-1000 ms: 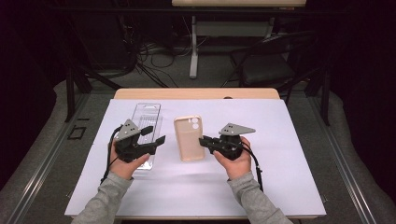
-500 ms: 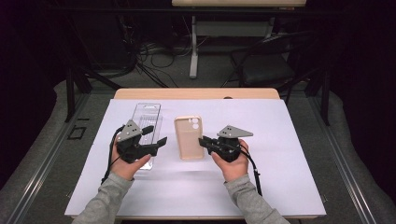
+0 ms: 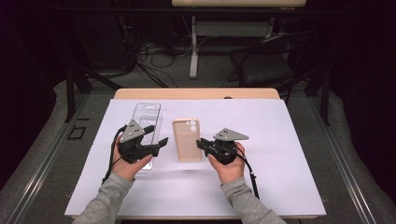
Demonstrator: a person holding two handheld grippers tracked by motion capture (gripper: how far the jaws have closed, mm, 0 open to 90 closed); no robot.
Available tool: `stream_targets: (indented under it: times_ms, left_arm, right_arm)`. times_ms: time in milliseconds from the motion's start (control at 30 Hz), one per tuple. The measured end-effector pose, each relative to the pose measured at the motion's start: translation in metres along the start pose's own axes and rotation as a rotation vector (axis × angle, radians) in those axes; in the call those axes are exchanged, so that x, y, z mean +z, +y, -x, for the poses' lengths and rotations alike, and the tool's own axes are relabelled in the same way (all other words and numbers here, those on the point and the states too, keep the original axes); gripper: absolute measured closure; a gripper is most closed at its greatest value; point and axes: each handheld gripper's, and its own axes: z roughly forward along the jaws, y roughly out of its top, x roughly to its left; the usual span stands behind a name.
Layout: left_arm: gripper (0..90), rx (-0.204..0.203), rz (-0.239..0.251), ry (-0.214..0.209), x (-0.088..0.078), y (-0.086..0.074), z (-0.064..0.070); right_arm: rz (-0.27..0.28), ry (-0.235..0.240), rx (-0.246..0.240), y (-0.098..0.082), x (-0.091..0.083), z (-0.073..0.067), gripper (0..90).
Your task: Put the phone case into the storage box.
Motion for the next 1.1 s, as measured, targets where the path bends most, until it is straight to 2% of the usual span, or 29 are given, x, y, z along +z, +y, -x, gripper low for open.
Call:
stream_targets:
  times_ms: [200,333,433,533,800,1000,1100]
  left_arm:
    - [24.7,0.007,-0.024,0.003,0.005,0.006,0.001]
    - [24.3,0.024,-0.031,0.008,0.009,0.012,0.001]
    - [24.2,0.045,-0.047,0.016,0.011,0.015,0.002]
    - [20.4,0.064,-0.059,0.023,0.014,0.019,0.003]
    - [20.5,0.114,-0.052,0.023,0.018,0.035,0.009]
    - [20.5,0.179,-0.065,0.034,0.021,0.045,0.014]
    - [20.5,0.187,-0.072,0.033,0.022,0.048,0.015]
  right_arm:
    - [0.004,0.000,0.005,0.000,0.000,0.000,82.1]
    - [0.009,-0.004,0.009,0.001,-0.001,0.001,82.0]
    - [0.009,-0.007,0.010,0.001,-0.002,0.003,82.0]
    - [0.010,-0.009,0.012,0.001,-0.002,0.004,82.0]
    - [0.006,-0.014,0.009,0.001,-0.002,0.003,82.0]
    - [0.004,-0.012,0.007,0.001,-0.001,0.004,82.0]
    - [0.004,-0.014,0.007,0.001,-0.001,0.003,82.0]
